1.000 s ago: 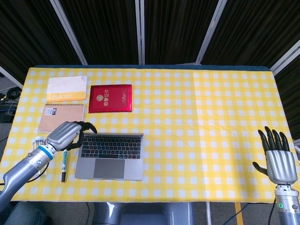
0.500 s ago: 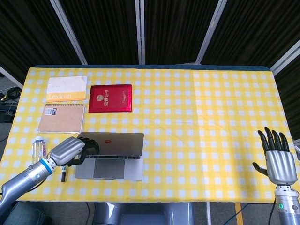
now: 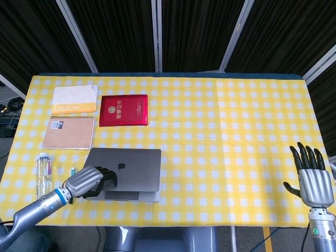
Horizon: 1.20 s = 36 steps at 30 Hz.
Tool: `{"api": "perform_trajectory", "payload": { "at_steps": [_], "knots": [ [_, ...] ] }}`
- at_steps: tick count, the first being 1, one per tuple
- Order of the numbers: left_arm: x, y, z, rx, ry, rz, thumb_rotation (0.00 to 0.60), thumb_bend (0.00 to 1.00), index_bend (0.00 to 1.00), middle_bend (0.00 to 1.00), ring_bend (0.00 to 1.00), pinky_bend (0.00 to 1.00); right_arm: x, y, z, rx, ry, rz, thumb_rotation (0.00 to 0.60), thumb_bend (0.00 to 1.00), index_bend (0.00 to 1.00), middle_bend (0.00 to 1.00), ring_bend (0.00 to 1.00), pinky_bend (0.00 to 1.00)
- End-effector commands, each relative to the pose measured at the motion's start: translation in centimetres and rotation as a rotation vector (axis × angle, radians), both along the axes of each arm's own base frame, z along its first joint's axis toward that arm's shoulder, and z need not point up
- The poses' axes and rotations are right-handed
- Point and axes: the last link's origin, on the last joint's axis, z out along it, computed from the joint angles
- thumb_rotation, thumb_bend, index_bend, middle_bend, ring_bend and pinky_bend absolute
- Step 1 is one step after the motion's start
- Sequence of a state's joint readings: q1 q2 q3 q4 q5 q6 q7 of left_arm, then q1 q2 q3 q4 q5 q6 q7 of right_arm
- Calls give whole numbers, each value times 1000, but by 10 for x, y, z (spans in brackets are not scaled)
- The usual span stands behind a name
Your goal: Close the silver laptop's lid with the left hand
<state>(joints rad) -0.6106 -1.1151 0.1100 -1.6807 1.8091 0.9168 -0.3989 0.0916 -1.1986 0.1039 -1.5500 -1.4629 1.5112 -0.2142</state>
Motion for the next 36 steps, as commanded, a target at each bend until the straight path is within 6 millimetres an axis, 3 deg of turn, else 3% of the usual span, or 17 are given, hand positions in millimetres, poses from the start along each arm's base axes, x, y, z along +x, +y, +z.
{"api": "perform_trajectory", "payload": {
  "at_steps": [1,24,28,32,35,36],
  "knots": [
    [-2,-1,-6,-7,8,1,600,1000,366,280,275,321,0,0,0,0,-1,-1,600,0,0,0,0,0],
    [-15,-5,-44,-52,38,39,600,1000,369,283,275,322,-1,1,2,8,-15,-1,600,0,0,0,0,0],
    [-2,-2,-28,28,-107,3,600,1000,369,283,275,319,-1,1,2,7,-16,0,600,0,0,0,0,0],
    [9,1,4,154,-248,-61,600,1000,369,279,273,303,-1,1,2,10,-18,1,600,0,0,0,0,0],
    [6,2,27,290,-241,-69,600,983,321,197,170,182,0,1,2,10,-20,5,600,0,0,0,0,0],
    [5,2,32,327,-227,-65,600,870,252,123,94,102,0,1,2,10,-21,6,600,0,0,0,0,0]
  ]
}}
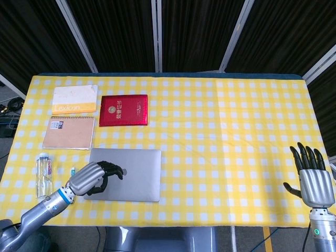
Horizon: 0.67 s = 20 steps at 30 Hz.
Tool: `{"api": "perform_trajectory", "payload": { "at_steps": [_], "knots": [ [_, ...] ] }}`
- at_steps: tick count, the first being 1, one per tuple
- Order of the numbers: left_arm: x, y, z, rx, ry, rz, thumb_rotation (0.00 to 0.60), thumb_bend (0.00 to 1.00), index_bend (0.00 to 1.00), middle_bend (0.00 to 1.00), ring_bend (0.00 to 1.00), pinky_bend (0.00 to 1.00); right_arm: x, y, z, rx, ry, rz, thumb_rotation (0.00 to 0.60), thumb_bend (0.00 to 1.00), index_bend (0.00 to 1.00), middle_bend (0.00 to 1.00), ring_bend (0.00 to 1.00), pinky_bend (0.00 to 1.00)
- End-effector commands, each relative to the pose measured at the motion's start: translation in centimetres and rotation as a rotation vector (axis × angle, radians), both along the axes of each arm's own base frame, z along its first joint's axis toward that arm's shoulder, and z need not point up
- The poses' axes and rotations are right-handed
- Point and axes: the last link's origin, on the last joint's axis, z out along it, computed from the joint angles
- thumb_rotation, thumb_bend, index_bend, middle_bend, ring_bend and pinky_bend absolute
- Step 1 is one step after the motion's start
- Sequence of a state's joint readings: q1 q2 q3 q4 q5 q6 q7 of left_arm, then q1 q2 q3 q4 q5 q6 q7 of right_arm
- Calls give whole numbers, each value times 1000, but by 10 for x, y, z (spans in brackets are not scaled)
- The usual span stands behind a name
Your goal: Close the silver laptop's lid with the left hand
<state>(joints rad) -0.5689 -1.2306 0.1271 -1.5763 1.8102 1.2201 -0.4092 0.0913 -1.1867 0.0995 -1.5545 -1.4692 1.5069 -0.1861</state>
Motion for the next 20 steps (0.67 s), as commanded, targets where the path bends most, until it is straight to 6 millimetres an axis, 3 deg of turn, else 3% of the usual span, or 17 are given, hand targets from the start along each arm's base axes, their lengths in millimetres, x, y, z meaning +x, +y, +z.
{"api": "perform_trajectory", "payload": {
  "at_steps": [1,2,3,4,5,12,20],
  "knots": [
    [-8,-1,38,236,26,32,600,653,153,58,35,40,1,1,0,0,-3,4,600,0,0,0,0,0],
    [-15,-3,46,310,82,79,600,467,92,25,11,13,1,1,1,0,-4,6,600,0,0,0,0,0],
    [-17,-4,50,348,110,103,600,209,26,1,0,0,2,1,1,0,-5,8,600,0,0,0,0,0],
    [-22,-7,54,402,148,139,600,60,0,0,0,0,2,1,1,0,-7,10,600,0,0,0,0,0],
    [-26,-10,58,447,183,175,600,22,0,0,0,0,3,2,1,0,-8,12,600,0,0,0,0,0],
    [-52,-37,74,631,248,333,600,0,0,0,0,0,5,4,3,-2,-22,26,600,0,0,0,0,0],
    [-83,-55,76,634,259,433,600,0,0,0,0,0,8,7,6,-6,-38,43,600,0,0,0,0,0]
  ]
}}
